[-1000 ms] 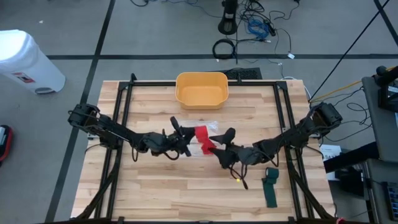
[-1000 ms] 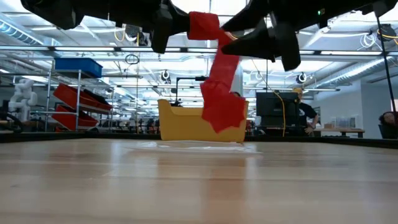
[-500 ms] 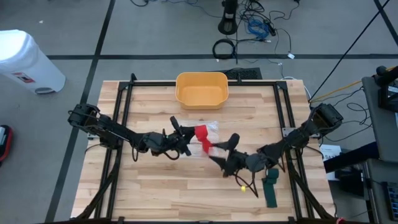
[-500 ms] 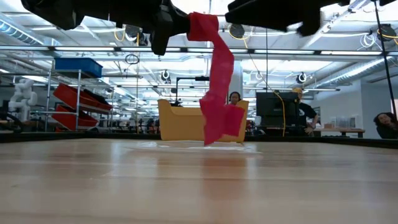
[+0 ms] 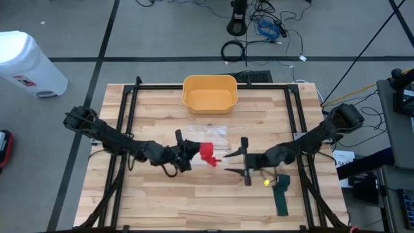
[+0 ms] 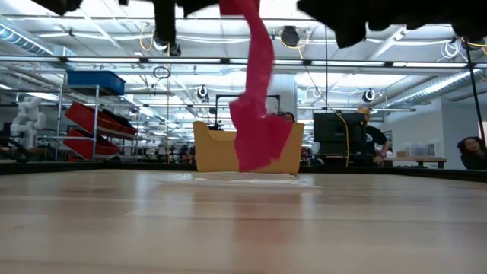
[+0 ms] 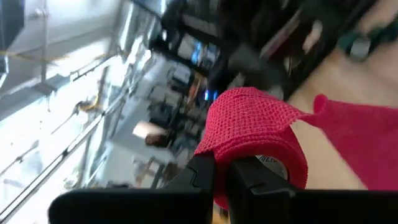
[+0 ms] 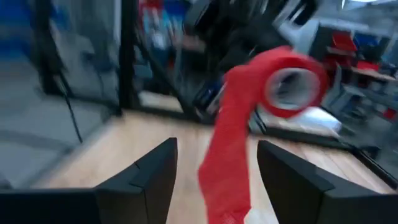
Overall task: Roll bandage
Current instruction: Roll the red bandage
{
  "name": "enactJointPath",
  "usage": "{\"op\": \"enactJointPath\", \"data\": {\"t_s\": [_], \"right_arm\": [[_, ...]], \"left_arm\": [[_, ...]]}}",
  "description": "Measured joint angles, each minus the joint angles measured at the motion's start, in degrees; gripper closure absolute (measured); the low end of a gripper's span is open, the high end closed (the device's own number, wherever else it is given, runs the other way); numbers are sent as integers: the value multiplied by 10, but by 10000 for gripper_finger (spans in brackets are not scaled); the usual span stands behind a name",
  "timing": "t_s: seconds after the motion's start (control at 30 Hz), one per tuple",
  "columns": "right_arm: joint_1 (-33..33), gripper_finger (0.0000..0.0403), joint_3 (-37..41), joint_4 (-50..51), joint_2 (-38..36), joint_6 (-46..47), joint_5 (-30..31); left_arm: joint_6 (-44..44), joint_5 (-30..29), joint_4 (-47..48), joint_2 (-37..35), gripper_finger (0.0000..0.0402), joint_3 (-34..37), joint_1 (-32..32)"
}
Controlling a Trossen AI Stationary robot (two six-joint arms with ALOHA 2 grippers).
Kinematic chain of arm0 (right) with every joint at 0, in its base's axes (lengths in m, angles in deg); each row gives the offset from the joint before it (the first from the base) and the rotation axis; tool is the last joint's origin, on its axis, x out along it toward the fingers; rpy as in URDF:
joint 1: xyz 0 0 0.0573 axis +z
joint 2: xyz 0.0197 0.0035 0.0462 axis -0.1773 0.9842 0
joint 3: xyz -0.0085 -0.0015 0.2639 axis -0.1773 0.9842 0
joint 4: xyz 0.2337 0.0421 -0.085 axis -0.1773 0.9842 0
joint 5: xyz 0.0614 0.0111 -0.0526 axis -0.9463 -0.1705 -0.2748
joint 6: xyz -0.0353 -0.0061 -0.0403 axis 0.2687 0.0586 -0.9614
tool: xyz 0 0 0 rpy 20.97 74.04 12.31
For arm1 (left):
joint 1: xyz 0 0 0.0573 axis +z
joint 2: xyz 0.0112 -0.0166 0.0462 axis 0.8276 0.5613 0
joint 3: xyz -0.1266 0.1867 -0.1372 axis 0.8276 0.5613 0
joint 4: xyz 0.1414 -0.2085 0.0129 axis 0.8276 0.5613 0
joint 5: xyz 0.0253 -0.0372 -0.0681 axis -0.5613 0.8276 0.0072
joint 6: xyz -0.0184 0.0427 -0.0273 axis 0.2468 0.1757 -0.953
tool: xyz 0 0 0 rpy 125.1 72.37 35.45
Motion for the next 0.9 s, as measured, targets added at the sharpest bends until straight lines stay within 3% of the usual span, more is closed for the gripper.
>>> {"op": "enactJointPath", "data": {"t_s": [0.13,0.3,0.73,0.9], "right_arm": [[-42,195,59,-106,7,75,-63],[-79,195,50,-140,54,137,-148],[-126,195,-80,-130,216,167,-348],[-137,208,-119,-121,255,167,-395]], "left_arm": [[-10,58,8,-17,388,0,-8],[-16,131,31,-19,388,0,-1],[-64,155,66,-19,388,-17,10],[-87,174,88,-19,388,-29,12]]}}
